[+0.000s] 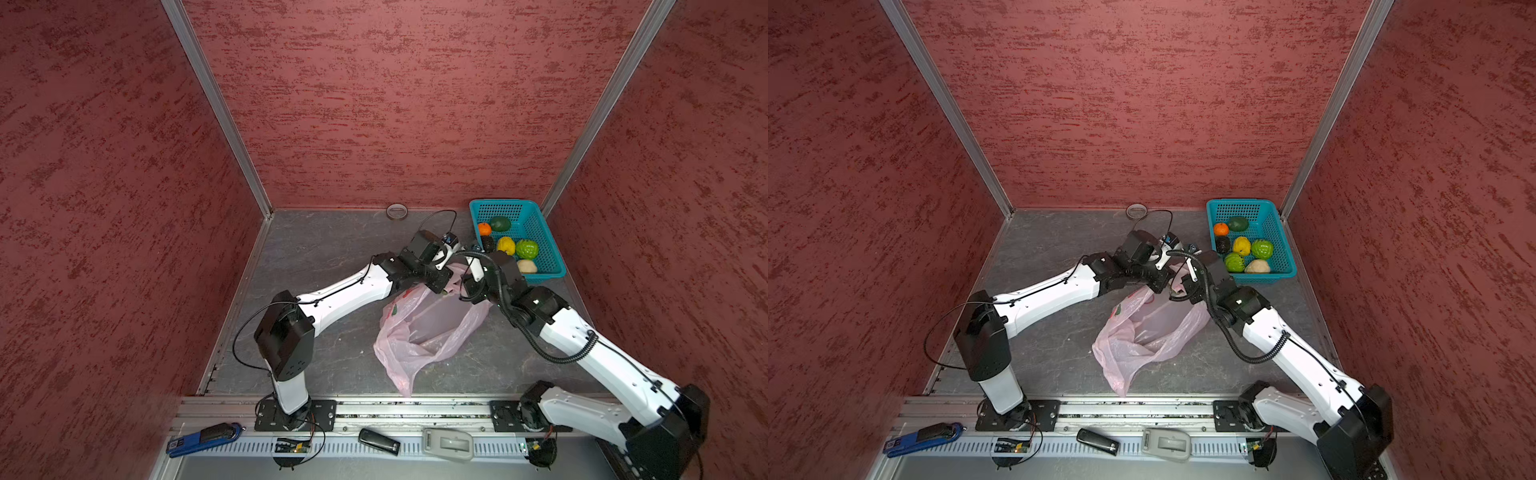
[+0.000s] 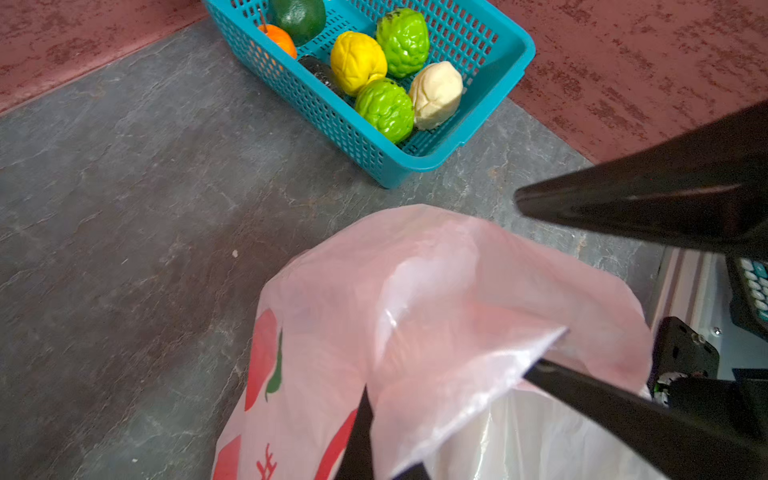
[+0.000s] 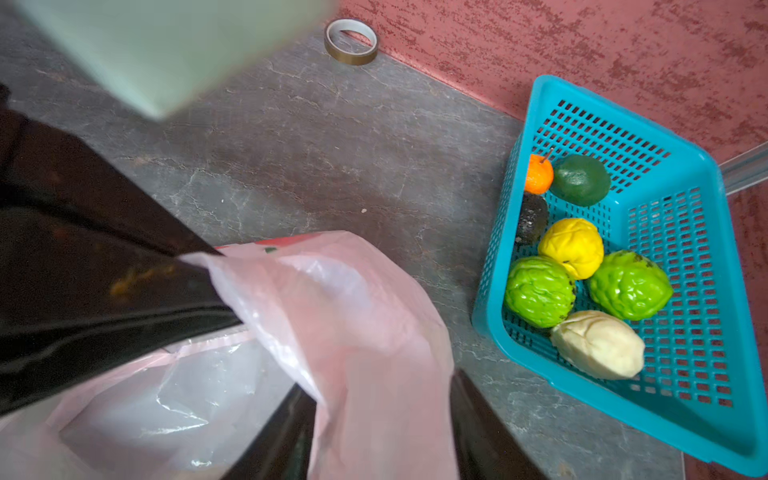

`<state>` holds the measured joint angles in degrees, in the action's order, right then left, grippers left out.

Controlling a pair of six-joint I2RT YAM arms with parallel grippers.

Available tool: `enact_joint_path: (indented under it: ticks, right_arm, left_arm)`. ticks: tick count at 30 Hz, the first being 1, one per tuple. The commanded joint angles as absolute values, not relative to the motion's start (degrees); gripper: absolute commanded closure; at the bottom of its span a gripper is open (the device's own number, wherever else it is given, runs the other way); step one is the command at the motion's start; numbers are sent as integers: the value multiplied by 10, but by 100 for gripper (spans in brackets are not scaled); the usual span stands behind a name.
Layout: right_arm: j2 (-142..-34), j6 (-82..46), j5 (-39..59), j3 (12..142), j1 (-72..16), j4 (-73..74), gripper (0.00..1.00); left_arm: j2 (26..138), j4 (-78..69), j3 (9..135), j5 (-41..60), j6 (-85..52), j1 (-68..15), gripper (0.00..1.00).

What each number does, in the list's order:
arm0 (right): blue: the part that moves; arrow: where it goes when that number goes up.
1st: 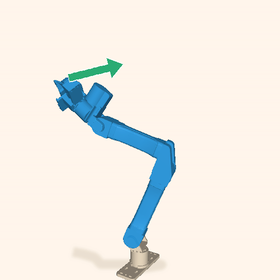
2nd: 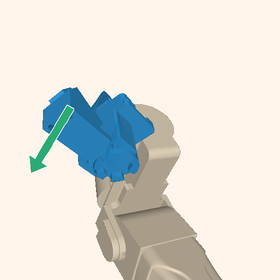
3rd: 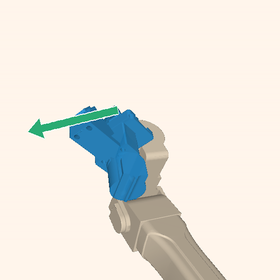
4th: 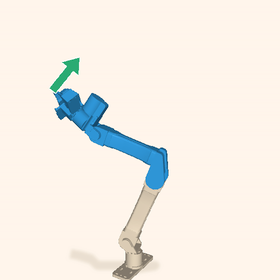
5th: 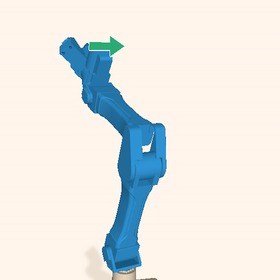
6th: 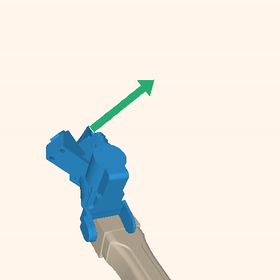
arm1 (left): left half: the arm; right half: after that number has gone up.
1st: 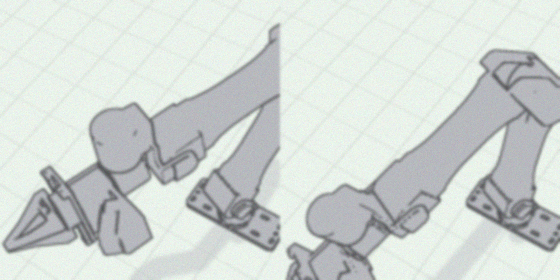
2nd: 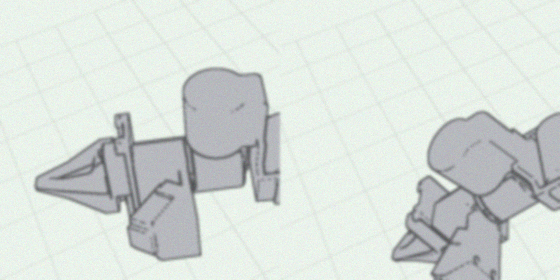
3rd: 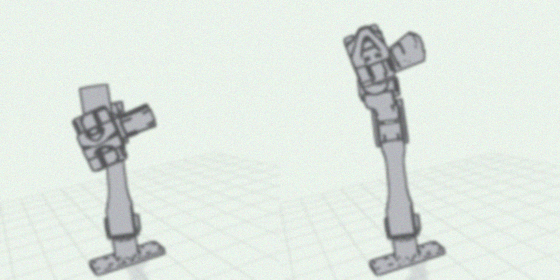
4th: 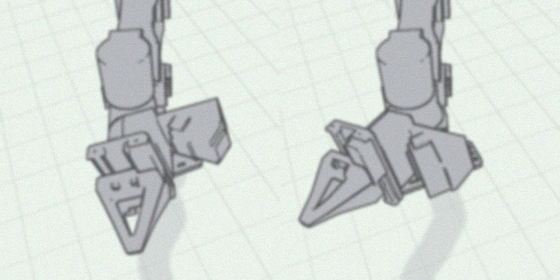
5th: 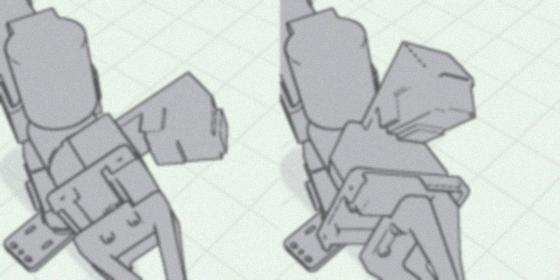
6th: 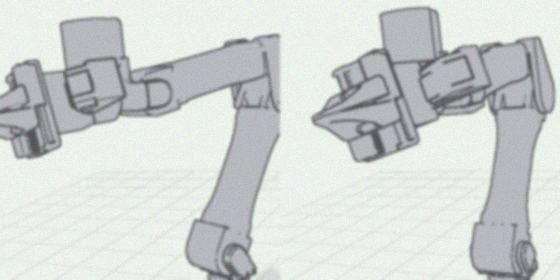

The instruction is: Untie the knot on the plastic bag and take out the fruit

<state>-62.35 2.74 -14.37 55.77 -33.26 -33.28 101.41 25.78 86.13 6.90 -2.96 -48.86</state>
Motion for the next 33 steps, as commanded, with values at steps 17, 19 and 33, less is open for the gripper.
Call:
enact_joint_path:
  ticks: [17,19,33]
  right_arm:
    - [-530,-270,185,527,-408,-294,25]
    - [-529,-300,181,489,-413,-256,25]
    - [-642,-469,49,410,-437,-121,31]
  left_arm:
    - [982,401,941,-29,-169,-491,100]
    - [976,396,928,-30,-175,-491,100]
    - [947,359,877,-25,-187,-501,100]
